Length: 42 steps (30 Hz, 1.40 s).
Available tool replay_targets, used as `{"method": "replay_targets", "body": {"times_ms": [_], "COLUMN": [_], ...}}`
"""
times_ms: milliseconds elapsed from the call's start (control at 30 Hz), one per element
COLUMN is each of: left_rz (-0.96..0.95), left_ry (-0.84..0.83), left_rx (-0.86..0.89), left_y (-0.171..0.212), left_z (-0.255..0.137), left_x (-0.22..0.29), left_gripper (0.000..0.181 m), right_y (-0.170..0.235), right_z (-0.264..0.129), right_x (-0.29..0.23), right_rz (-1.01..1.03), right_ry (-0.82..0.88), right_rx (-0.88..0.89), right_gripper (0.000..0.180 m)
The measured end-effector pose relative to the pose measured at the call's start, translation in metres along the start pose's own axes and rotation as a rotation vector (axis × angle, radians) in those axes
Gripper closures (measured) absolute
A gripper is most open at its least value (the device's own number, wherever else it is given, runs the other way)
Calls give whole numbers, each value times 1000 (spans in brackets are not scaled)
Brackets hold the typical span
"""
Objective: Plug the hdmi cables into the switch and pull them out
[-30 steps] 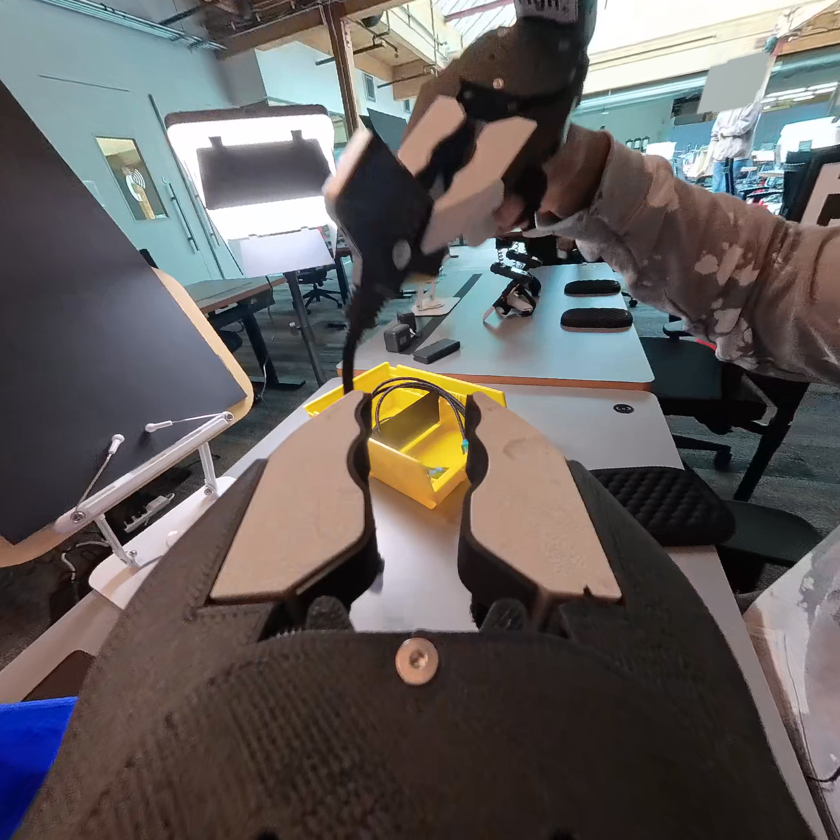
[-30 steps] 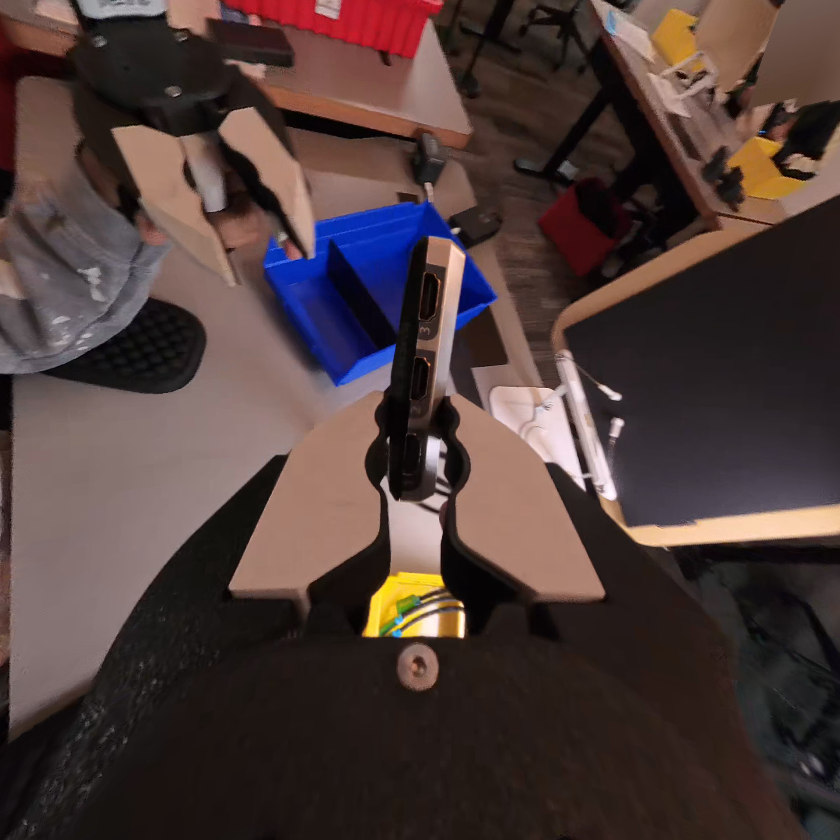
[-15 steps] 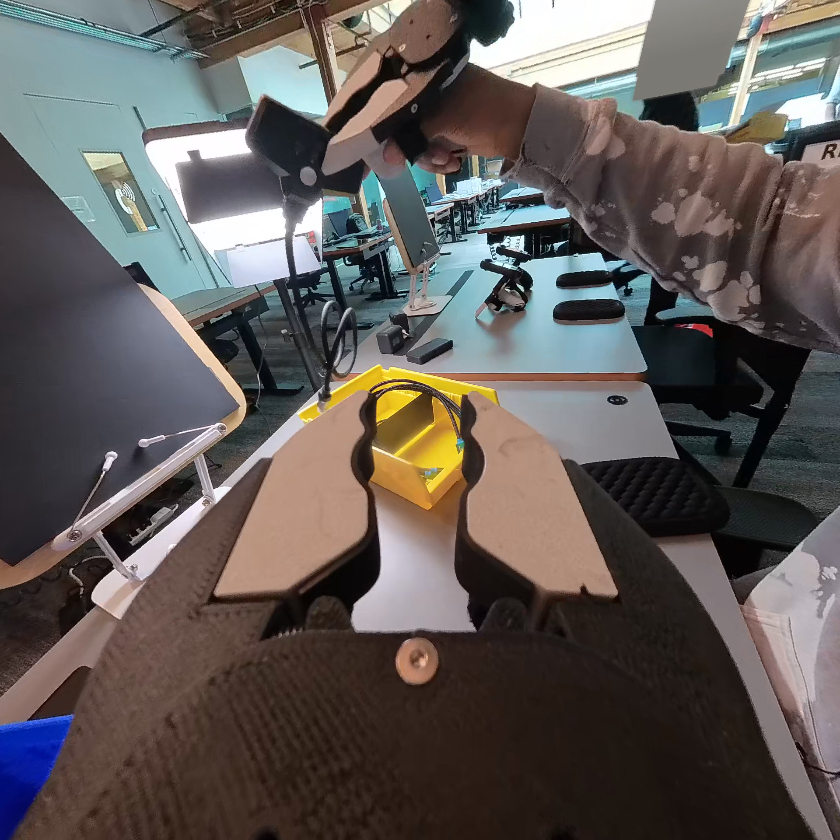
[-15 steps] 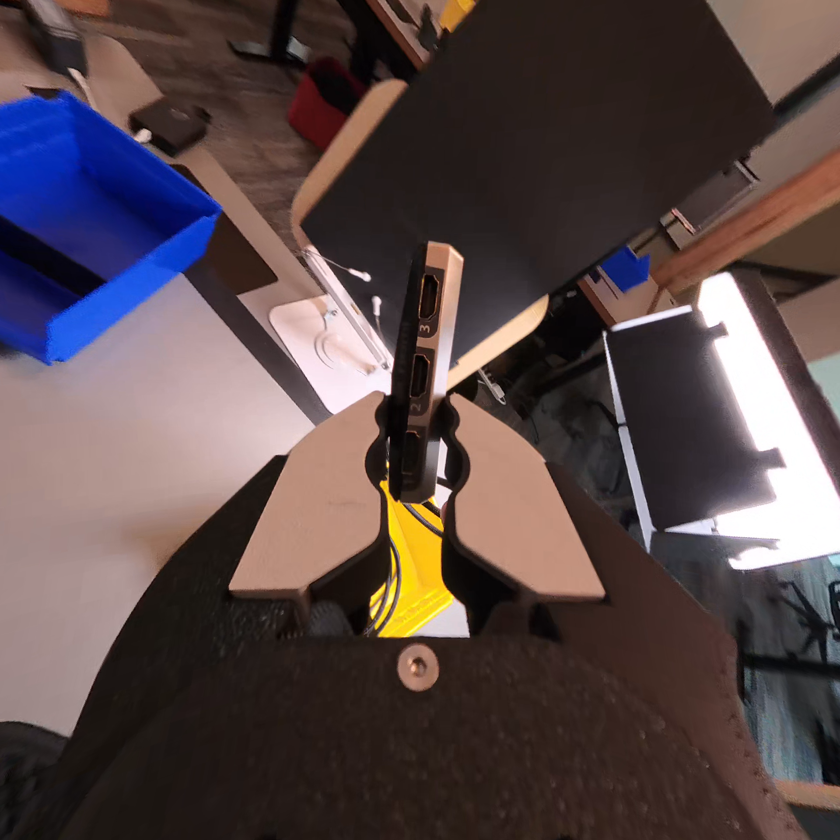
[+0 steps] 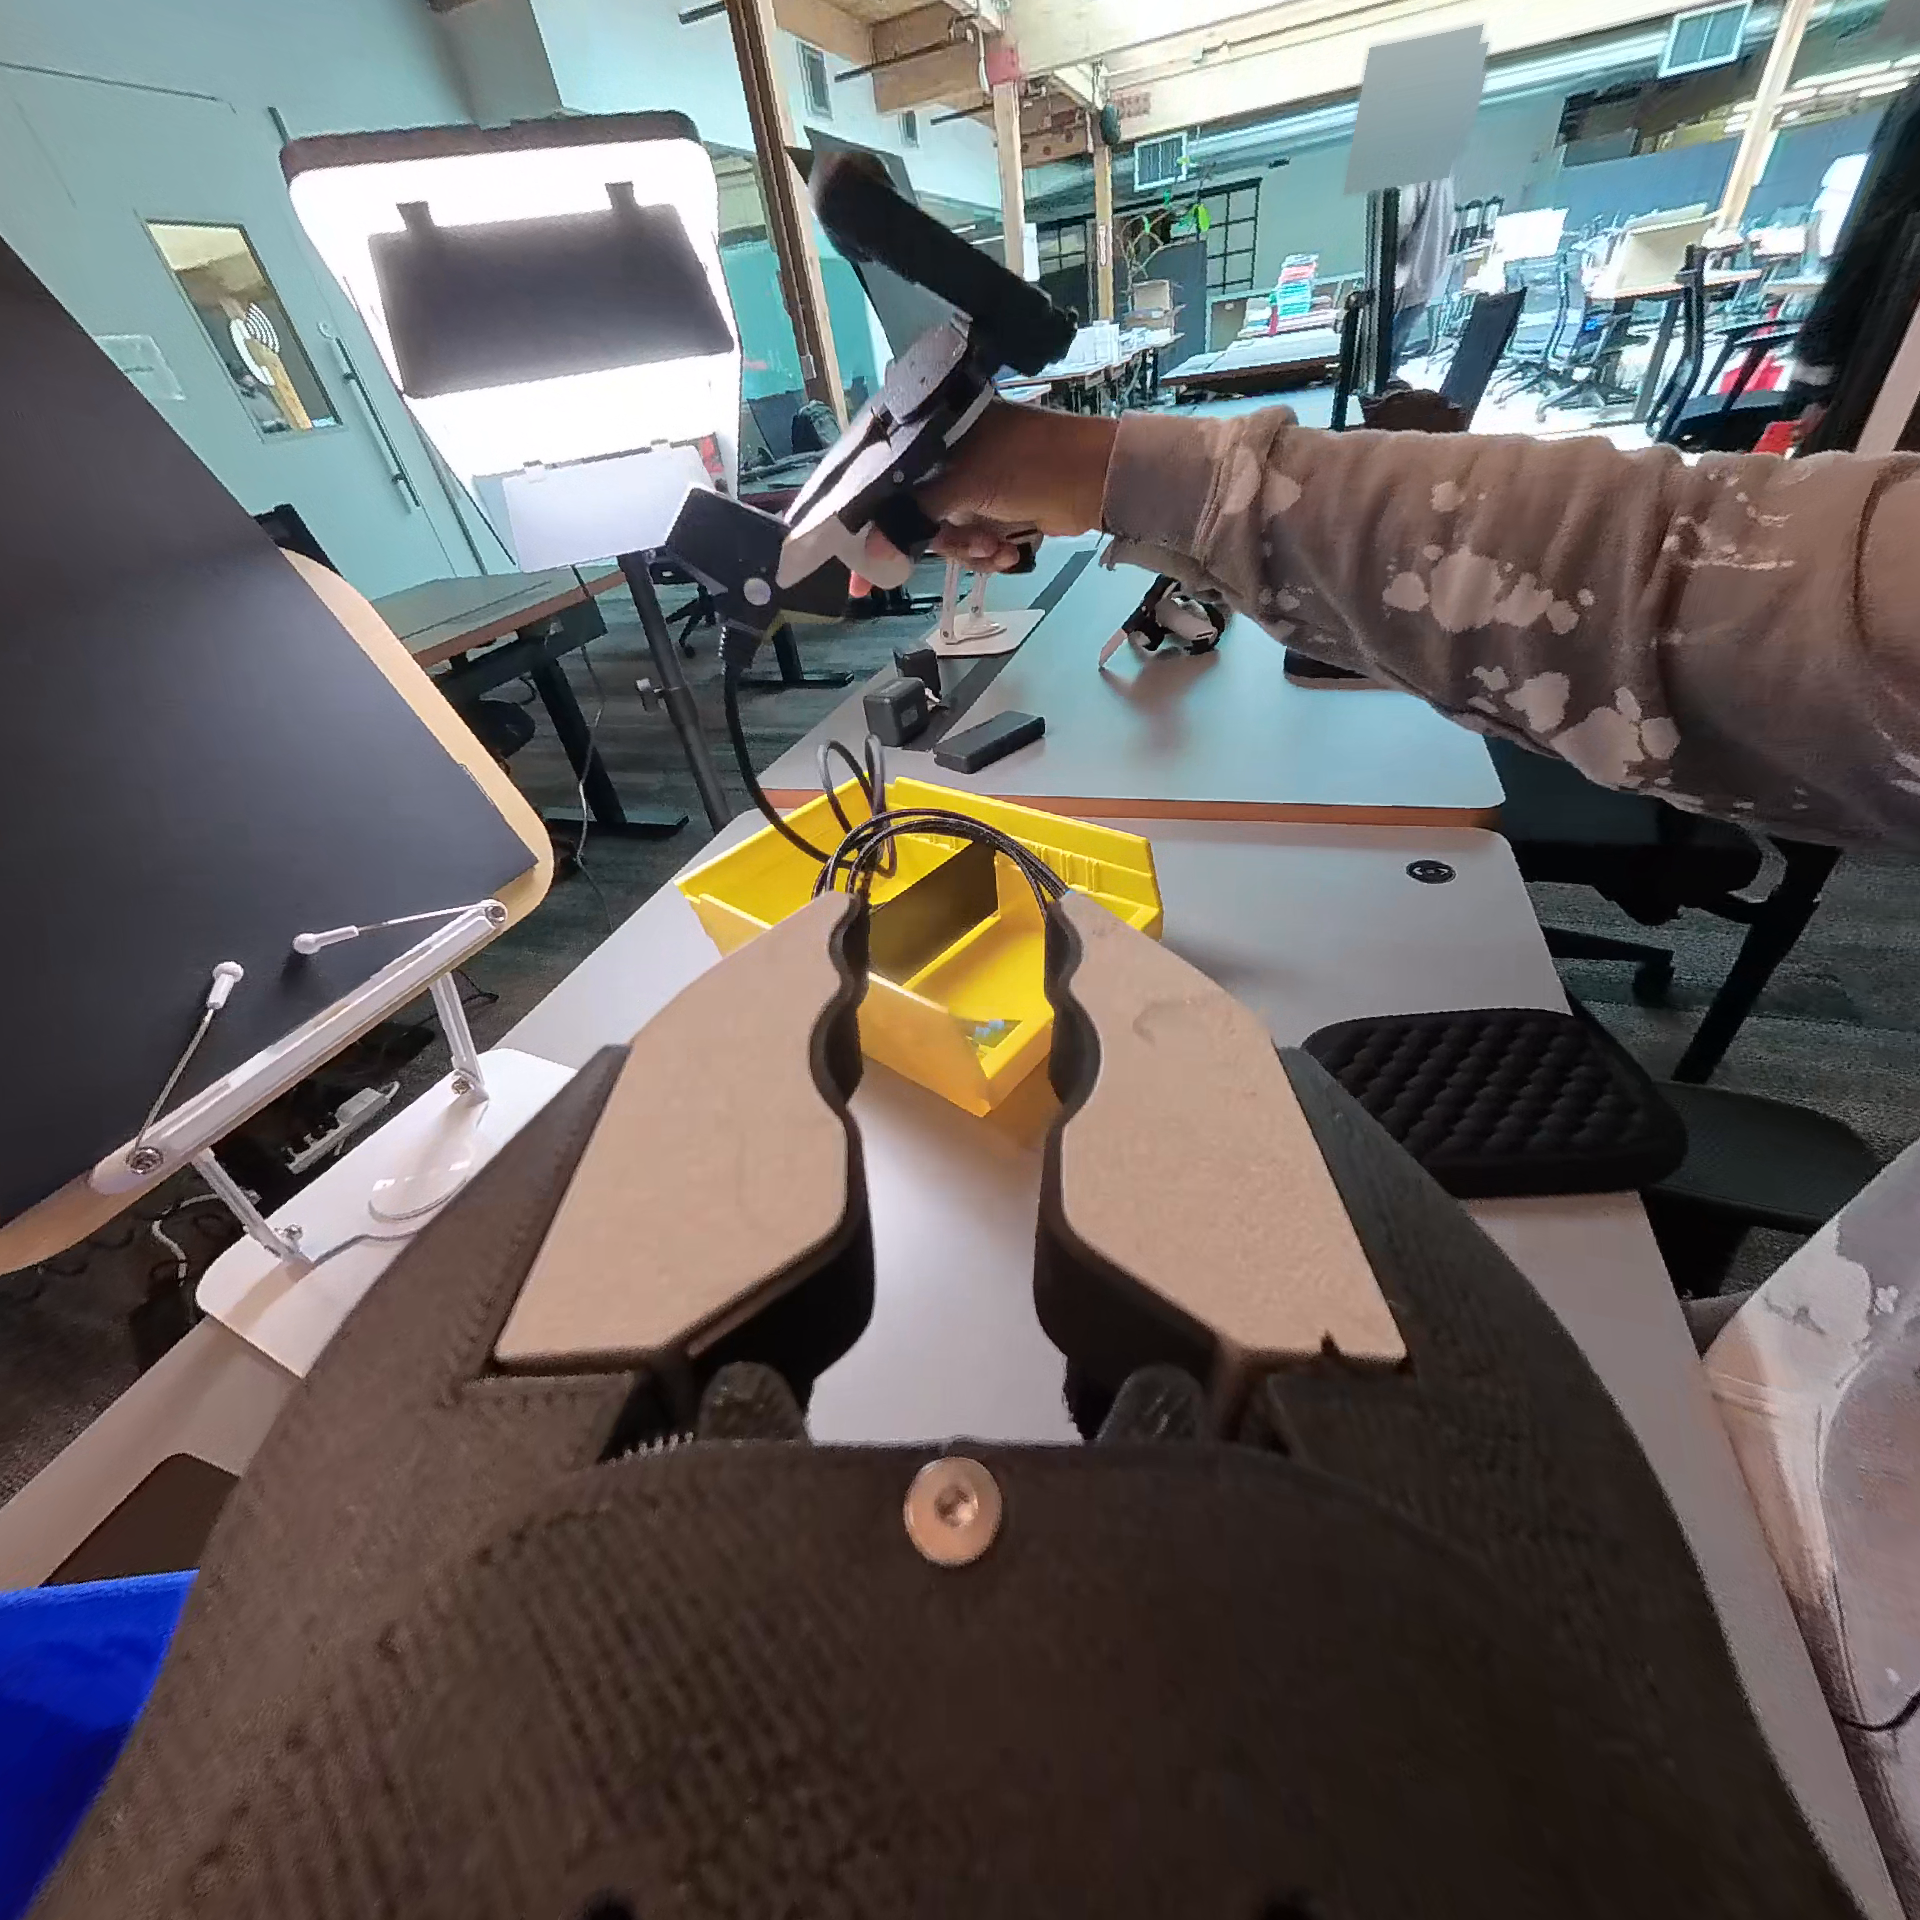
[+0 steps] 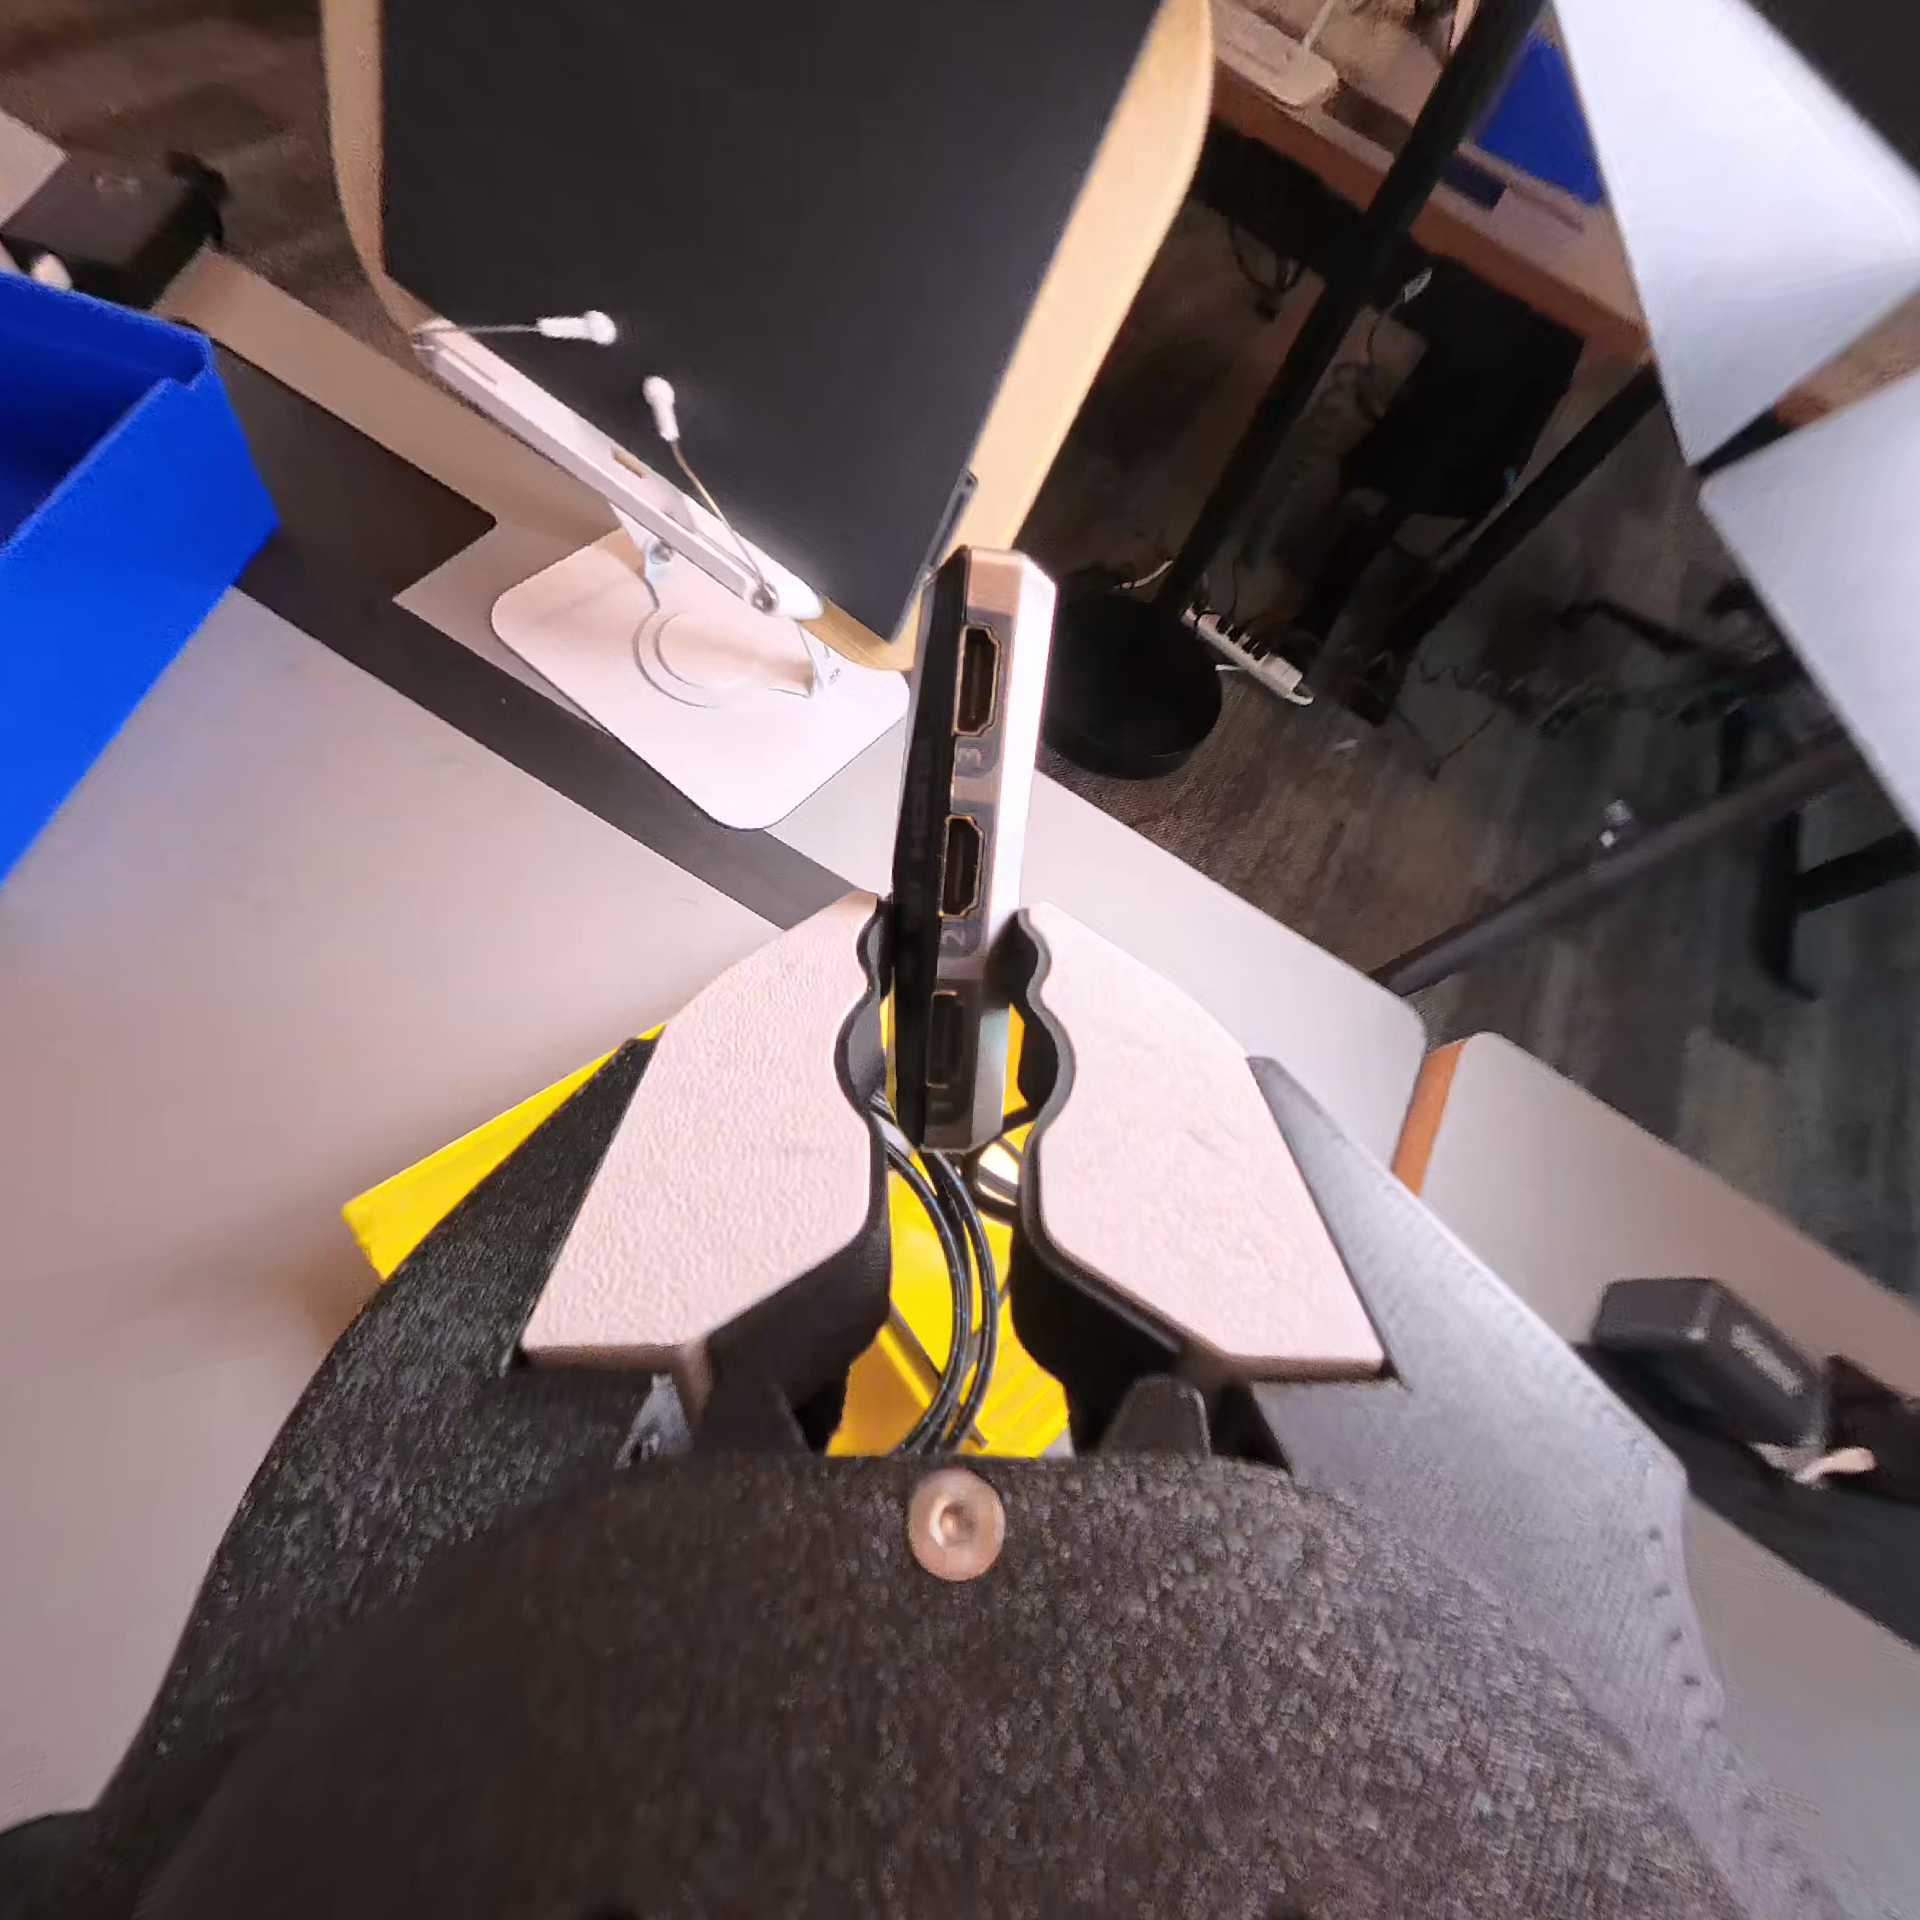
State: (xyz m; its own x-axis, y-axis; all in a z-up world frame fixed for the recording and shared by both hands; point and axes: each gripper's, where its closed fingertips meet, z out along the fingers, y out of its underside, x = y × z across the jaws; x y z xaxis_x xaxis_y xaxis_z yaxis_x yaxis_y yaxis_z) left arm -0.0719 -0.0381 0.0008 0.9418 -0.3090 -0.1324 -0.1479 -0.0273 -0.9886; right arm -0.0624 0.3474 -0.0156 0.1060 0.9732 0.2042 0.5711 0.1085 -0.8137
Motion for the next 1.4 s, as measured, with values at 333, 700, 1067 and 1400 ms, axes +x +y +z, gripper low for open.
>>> {"method": "replay_targets", "body": {"times_ms": [333,700,1067,1400], "left_rz": [-24,-71,-63,-72], "left_ry": [-19,-45,-121,-219], "left_rx": [-55,-119,-152,-415], "left_y": [17,40,44,97], "left_z": [10,18,7,-27], "left_x": [-12,-31,-46,-56], "left_gripper": [149,149,148,144], "right_y": [110,129,23,208], "right_z": [81,99,14,2], "right_x": [33,42,-79,-163], "right_rz": [367,31,-60,-660], "right_ry": [-47,136,-6,-115], "right_rx": [-196,-451,175,-430], "right_gripper": [156,141,135,139]}}
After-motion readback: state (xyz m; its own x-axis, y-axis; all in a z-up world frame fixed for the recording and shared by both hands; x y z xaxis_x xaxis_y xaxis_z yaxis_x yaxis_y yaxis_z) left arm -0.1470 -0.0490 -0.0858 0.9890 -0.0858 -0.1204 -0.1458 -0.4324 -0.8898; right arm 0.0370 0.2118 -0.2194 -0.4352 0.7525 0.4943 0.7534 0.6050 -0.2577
